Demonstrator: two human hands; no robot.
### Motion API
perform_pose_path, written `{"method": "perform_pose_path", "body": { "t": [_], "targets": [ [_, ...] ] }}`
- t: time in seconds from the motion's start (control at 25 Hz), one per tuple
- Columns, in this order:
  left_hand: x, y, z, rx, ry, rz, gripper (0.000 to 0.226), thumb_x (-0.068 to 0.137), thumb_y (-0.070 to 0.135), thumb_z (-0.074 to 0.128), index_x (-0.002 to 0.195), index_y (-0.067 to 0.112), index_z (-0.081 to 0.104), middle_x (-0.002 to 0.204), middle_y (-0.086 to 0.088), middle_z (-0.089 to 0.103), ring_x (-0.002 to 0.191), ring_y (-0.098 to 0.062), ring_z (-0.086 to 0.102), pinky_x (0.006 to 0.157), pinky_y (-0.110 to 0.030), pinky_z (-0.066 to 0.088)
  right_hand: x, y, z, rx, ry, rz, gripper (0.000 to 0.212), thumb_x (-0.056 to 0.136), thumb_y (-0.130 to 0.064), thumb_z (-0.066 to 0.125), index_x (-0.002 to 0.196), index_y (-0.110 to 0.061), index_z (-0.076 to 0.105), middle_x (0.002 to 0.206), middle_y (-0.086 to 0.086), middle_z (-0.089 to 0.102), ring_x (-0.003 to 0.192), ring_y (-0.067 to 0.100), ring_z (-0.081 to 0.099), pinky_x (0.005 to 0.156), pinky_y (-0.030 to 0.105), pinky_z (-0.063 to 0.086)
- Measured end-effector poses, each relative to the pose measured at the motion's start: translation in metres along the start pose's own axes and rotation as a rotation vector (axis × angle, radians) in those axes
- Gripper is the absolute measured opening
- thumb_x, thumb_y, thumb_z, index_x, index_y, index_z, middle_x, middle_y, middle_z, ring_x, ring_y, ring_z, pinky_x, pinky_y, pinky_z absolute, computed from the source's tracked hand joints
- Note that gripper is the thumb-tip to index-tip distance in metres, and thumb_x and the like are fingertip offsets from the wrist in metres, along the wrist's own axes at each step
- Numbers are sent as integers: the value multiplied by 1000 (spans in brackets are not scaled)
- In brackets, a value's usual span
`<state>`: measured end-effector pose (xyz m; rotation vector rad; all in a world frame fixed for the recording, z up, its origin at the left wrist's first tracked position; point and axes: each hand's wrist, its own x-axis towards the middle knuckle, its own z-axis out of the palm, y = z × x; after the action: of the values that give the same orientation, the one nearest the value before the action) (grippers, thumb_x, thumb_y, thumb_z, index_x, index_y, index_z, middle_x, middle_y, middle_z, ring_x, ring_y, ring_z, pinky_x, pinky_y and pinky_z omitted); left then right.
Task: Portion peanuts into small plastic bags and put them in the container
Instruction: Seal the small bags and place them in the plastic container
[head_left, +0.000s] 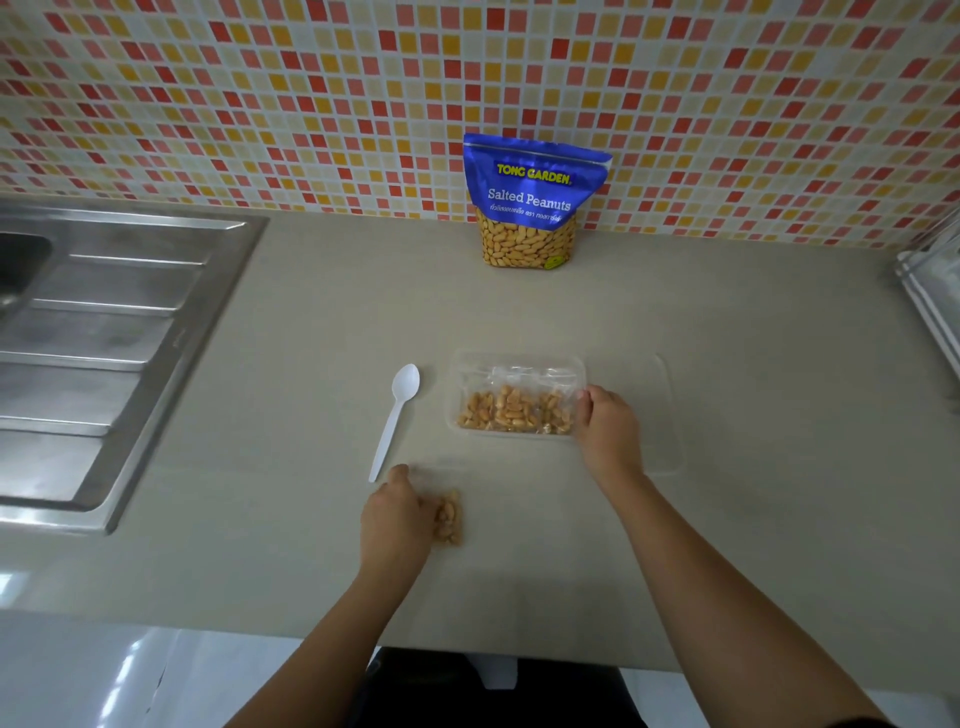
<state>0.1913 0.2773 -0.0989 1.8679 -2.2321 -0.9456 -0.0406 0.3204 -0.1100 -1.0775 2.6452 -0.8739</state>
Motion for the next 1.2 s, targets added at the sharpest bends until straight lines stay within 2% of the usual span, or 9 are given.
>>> {"method": "perform_pose_path", "body": {
  "t": [0.08, 0.2, 0.32, 0.44, 0.68, 0.88, 1.04, 1.12, 1.2],
  "targets": [
    [-7, 4, -4, -194, -65, -82, 23, 84, 10, 58, 106, 13, 64, 79, -1, 65, 90, -27, 64, 73, -27, 48, 1, 1, 1, 15, -10, 26, 42, 92, -22, 30, 91, 6, 62, 88, 26, 63, 82, 37, 58, 65, 29, 29],
    [-17, 27, -19, -322, -128, -21, 16, 84, 10, 61, 75, 22, 69, 71, 11, 64, 77, -13, 63, 64, -14, 44, 3, 3, 1, 18, -16, 56, 29, 96, -12, 39, 91, 6, 62, 89, 25, 63, 84, 37, 58, 65, 28, 28],
    [1, 68, -30, -461, -81, 126, 11, 87, 14, 58, 83, 14, 69, 72, 8, 66, 69, -10, 61, 71, -23, 49, 3, 5, 2, 35, -23, 51, 28, 96, -12, 39, 90, 5, 61, 89, 23, 63, 82, 34, 57, 65, 30, 31],
    [41, 111, -22, -506, -70, 180, 13, 86, 9, 54, 88, 14, 66, 82, 1, 67, 78, -19, 64, 77, -30, 52, 3, 6, 2, 55, -32, 45, 28, 96, -12, 39, 86, 3, 60, 86, 21, 62, 78, 31, 55, 64, 28, 28],
    [77, 134, 25, -301, -186, 164, 26, 85, 10, 55, 111, 12, 54, 97, -11, 67, 90, -29, 64, 82, -40, 54, 3, 5, 2, 77, -36, 64, 20, 92, -6, 44, 83, 2, 60, 84, 20, 62, 78, 34, 57, 62, 29, 29],
    [70, 124, 31, 33, 55, 526, 47, 86, 4, 54, 132, 13, 47, 125, -13, 53, 114, -31, 50, 91, -39, 45, 4, 4, 2, 68, 5, 46, 25, 94, -10, 43, 84, 4, 61, 84, 24, 63, 78, 36, 58, 66, 34, 35],
    [69, 111, 35, 54, 118, 644, 47, 75, -7, 61, 120, 7, 56, 116, -16, 59, 101, -35, 57, 79, -40, 53, 4, 3, 4, 56, 23, 49, 25, 93, -10, 44, 85, 5, 62, 86, 25, 64, 80, 38, 59, 69, 37, 40],
    [78, 103, 40, 167, 111, 816, 43, 70, -7, 65, 112, 4, 64, 110, -18, 68, 96, -37, 64, 78, -41, 57, 5, 3, 4, 46, 32, 33, 25, 93, -9, 44, 84, 5, 62, 85, 26, 64, 80, 38, 60, 70, 38, 42],
    [78, 102, 37, 282, -35, 809, 45, 83, 0, 54, 127, 6, 55, 129, -15, 60, 118, -35, 55, 96, -41, 48, 6, 5, 5, 41, 26, 28, 26, 93, -10, 44, 83, 6, 61, 84, 26, 64, 78, 38, 59, 69, 37, 42]
  ]
}}
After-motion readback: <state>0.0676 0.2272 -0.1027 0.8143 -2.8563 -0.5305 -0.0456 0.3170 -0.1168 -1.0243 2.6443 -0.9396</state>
